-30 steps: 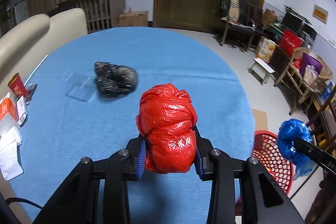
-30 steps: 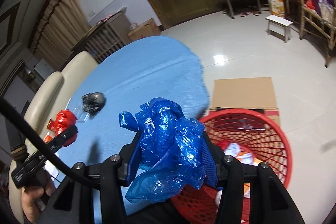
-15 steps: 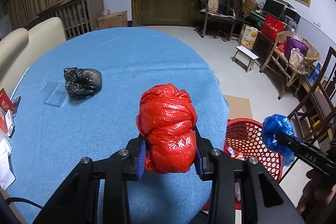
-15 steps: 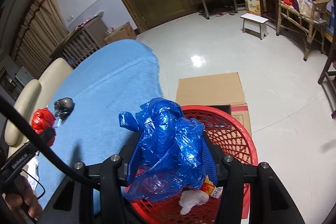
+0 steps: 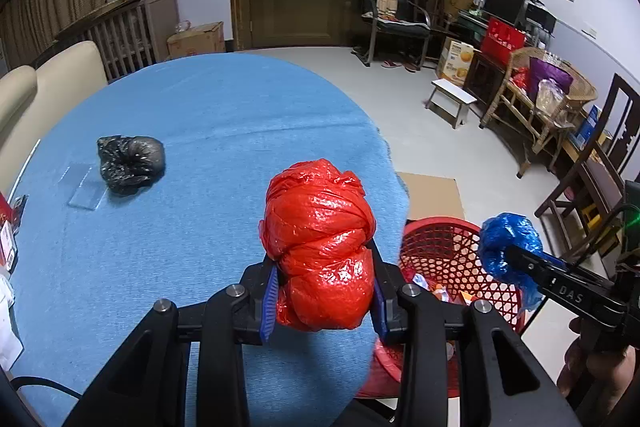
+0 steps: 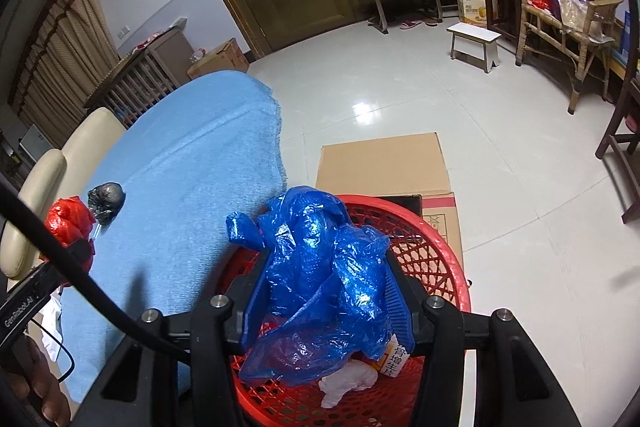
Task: Collect trash
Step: 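Carry the blue and red bags over the red basket and release both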
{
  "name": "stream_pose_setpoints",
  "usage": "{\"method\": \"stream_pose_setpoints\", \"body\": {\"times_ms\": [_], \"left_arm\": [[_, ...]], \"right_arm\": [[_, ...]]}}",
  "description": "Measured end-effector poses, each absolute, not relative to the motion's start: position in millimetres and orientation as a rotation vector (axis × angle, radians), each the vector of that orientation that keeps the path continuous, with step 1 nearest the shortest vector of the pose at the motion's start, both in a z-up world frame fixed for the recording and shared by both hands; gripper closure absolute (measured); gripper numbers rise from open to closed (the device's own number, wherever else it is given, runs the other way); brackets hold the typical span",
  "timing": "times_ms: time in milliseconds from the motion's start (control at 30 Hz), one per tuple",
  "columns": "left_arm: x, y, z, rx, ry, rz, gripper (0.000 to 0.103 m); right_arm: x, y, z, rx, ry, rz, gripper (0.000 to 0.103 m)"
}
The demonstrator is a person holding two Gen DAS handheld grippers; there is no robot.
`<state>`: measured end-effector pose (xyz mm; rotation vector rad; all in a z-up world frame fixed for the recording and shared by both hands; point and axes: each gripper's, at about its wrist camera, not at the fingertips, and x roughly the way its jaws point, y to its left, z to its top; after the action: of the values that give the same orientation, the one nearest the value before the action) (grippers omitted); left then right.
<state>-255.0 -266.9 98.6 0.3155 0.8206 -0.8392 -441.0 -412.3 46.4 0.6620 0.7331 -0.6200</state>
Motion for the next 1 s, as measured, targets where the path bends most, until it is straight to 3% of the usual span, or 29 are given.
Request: {"method": "stream_pose_setpoints", "body": {"times_ms": [433,600,667,1000], "left_arm": [[-275,-289,93,0.372,0.82,-0.901,0.064],[-281,-294,90,0.386,0.824,-0.911,0.064],[-284,-298,90,0.393,0.827,-0.914,0.064],[-305,-323,78,0.455,0.856,-0.979,0.064]], "right_arm": [[-446,-425,28,0.708,0.768,-0.639,0.047],[-446,-430,22,0.741,0.778,-0.637,0.041],[-448,-433,20,0.765,0.776,-0.647,0.032],[-473,-453,49,0.806,0.638,-0.72,0.032]]}}
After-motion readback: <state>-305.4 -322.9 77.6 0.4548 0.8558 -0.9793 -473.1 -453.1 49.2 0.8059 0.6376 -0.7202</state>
